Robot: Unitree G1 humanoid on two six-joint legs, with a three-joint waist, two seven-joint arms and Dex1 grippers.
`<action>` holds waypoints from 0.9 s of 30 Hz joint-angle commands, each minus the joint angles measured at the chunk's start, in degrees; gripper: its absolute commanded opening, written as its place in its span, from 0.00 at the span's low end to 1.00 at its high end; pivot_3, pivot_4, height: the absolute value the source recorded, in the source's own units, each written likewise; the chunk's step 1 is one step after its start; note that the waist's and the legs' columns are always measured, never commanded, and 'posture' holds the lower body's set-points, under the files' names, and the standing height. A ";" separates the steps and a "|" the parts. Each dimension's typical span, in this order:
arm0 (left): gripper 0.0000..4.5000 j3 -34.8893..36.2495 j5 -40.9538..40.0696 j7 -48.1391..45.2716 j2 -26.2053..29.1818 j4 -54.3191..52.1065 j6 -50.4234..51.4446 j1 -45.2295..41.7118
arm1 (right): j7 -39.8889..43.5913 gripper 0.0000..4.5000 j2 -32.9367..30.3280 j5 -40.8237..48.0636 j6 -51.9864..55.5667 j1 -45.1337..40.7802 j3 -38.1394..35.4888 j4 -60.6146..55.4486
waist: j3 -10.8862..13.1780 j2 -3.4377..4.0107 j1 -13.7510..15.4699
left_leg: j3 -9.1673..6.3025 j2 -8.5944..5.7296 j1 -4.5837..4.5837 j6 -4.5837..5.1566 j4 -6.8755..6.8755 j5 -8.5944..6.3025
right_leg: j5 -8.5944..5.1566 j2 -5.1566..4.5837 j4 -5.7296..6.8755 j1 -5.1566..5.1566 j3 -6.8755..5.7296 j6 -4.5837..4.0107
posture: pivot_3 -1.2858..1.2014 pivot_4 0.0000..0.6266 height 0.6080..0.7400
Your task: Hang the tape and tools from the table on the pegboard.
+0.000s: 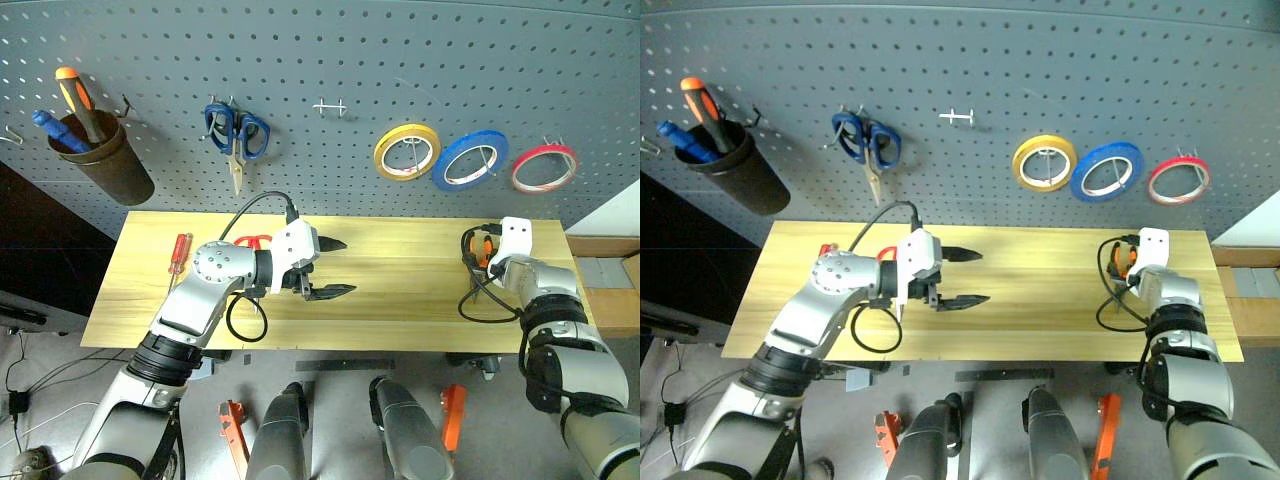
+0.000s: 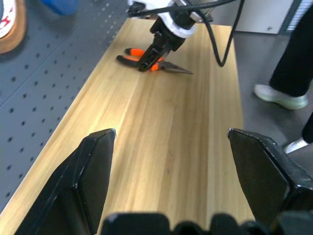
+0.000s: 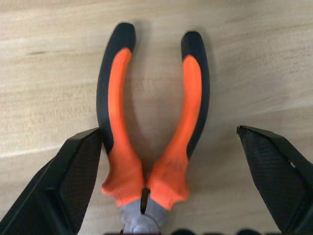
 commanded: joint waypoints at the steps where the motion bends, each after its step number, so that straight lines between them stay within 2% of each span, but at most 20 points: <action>1: 0.88 2.74 -1.14 0.92 0.66 -3.24 0.50 1.34 | 0.37 0.81 -0.89 -0.67 -2.12 -0.73 0.91 4.12 | -0.02 -0.02 0.01 | 0.00 0.00 0.00 0.00 0.02 0.00 | 0.00 0.00 0.01 0.00 0.00 0.00 | 0.48 0.47 1.00; 4: 0.88 5.38 -2.11 2.10 0.99 -3.70 1.31 2.78 | 0.27 0.58 -0.43 -0.44 -2.88 -1.25 1.43 4.42 | -0.07 -0.08 0.02 | -0.03 0.02 0.00 -0.01 0.05 0.01 | 0.00 -0.02 0.05 0.01 -0.01 0.00 | 0.48 0.45 1.00; 7: 0.88 7.62 -2.68 2.88 1.75 -3.67 1.92 4.11 | 0.09 0.41 -0.03 0.18 -2.95 -1.30 1.36 2.80 | -0.12 -0.08 0.01 | -0.03 0.02 0.00 -0.02 0.06 0.01 | 0.00 -0.04 0.08 0.01 -0.01 0.00 | 0.48 0.43 1.00; 10: 0.88 8.85 -3.41 3.45 1.99 -4.37 3.00 4.89 | 0.02 0.41 0.28 1.10 -0.48 0.46 1.07 -3.44 | -0.12 -0.07 0.02 | -0.04 0.03 0.00 -0.03 0.05 0.02 | 0.01 -0.04 0.09 0.00 -0.03 -0.01 | 0.48 0.42 1.00; 18: 0.88 12.73 -5.49 7.84 0.54 -6.92 3.47 7.69 | -2.53 0.41 6.49 8.32 28.83 25.02 1.51 -68.48 | -0.29 0.06 0.37 | -0.26 0.15 -0.23 -0.04 0.02 0.02 | 0.00 -0.19 0.11 -0.20 -0.11 0.00 | 0.47 0.40 1.00; 21: 0.88 14.47 -6.48 5.51 1.90 -8.14 0.06 10.54 | -5.28 0.41 13.43 12.02 40.59 30.65 1.93 -89.30 | -0.51 0.11 -0.05 | -0.29 0.16 -0.21 -0.04 0.03 0.02 | 0.00 -0.17 0.14 -0.23 -0.07 0.00 | 0.47 0.39 1.00; 24: 0.88 15.61 -6.53 5.34 2.62 -7.90 -1.29 11.89 | -6.29 0.41 16.98 13.50 45.37 32.08 5.59 -101.70 | -0.65 0.17 -0.18 | -0.29 0.16 -0.13 -0.20 0.02 0.11 | 0.03 -0.08 0.21 -0.23 -0.06 -0.05 | 0.46 0.39 1.00; 27: 0.88 16.72 -7.21 5.37 2.47 -7.25 -2.30 11.72 | -5.70 0.41 16.09 14.14 47.48 28.07 10.00 -107.24 | -1.03 0.05 -0.26 | -0.22 0.14 -0.11 -0.26 0.04 0.25 | 0.03 -0.03 0.20 -0.19 -0.11 -0.05 | 0.45 0.38 1.00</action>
